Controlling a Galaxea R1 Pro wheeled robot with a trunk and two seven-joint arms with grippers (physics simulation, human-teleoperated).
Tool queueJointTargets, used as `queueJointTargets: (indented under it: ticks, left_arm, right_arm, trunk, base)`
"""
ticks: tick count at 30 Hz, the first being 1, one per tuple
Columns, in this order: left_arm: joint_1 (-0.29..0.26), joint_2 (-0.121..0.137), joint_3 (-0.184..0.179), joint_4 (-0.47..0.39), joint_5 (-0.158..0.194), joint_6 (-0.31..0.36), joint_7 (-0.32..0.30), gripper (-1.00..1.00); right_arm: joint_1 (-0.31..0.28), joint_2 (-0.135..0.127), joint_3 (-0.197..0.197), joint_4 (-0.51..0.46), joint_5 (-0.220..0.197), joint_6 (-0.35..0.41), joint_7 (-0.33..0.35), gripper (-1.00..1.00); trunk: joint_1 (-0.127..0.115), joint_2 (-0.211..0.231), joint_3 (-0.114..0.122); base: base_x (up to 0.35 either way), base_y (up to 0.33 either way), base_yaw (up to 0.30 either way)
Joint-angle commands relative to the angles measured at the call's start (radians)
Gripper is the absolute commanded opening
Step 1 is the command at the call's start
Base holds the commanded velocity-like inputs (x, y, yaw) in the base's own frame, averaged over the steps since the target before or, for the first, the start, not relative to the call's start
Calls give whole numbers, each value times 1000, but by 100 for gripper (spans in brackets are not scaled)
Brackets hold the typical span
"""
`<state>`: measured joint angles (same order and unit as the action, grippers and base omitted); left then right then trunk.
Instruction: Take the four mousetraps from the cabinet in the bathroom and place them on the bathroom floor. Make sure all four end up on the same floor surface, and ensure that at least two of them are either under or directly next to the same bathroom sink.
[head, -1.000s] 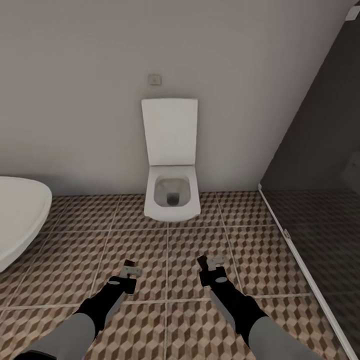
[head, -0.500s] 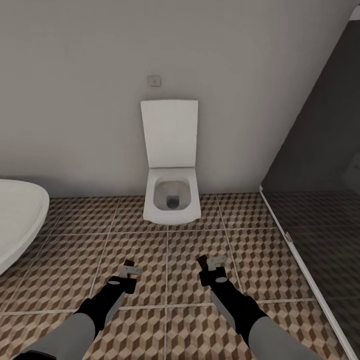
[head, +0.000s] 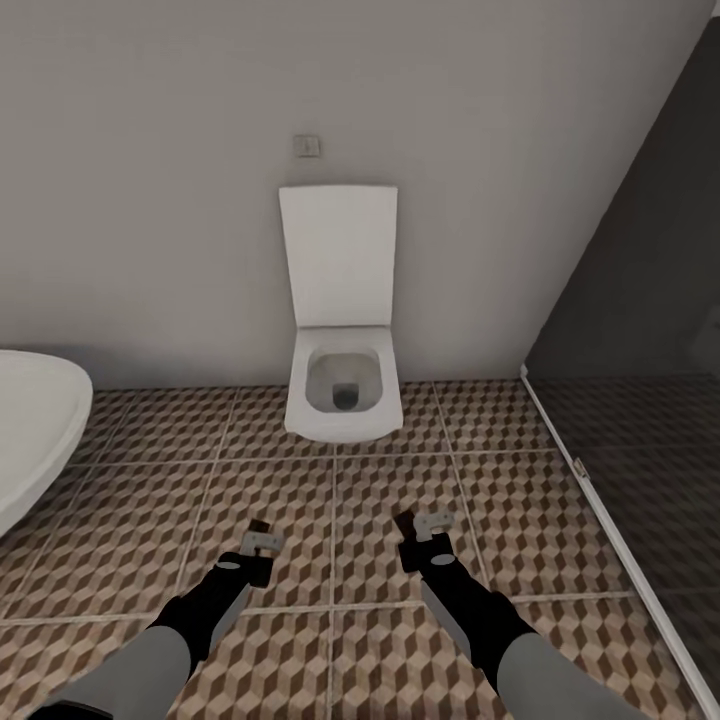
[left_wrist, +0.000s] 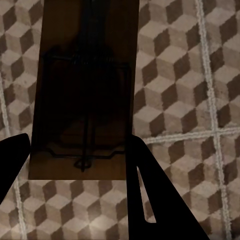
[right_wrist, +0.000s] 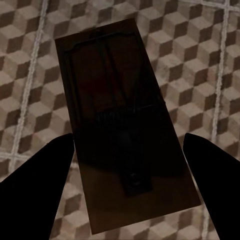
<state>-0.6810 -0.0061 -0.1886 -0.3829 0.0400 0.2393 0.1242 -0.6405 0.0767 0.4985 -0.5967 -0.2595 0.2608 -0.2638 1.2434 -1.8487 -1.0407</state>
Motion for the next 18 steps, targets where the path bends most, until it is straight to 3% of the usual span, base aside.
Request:
queueJointTargets:
  ticks: [1, 18]
  left_arm:
    - [0, -1, 0, 0, 0, 0, 0, -100]
    - [0, -2, 0, 0, 0, 0, 0, -100]
  right_arm:
    - [0, 0, 0, 0, 0, 0, 0, -100]
    - [1, 0, 0, 0, 0, 0, 0, -100]
  trunk:
    - [4, -7, -4]
    - [69, -126, -75]
  base:
    - [0, 0, 0]
    - [0, 0, 0]
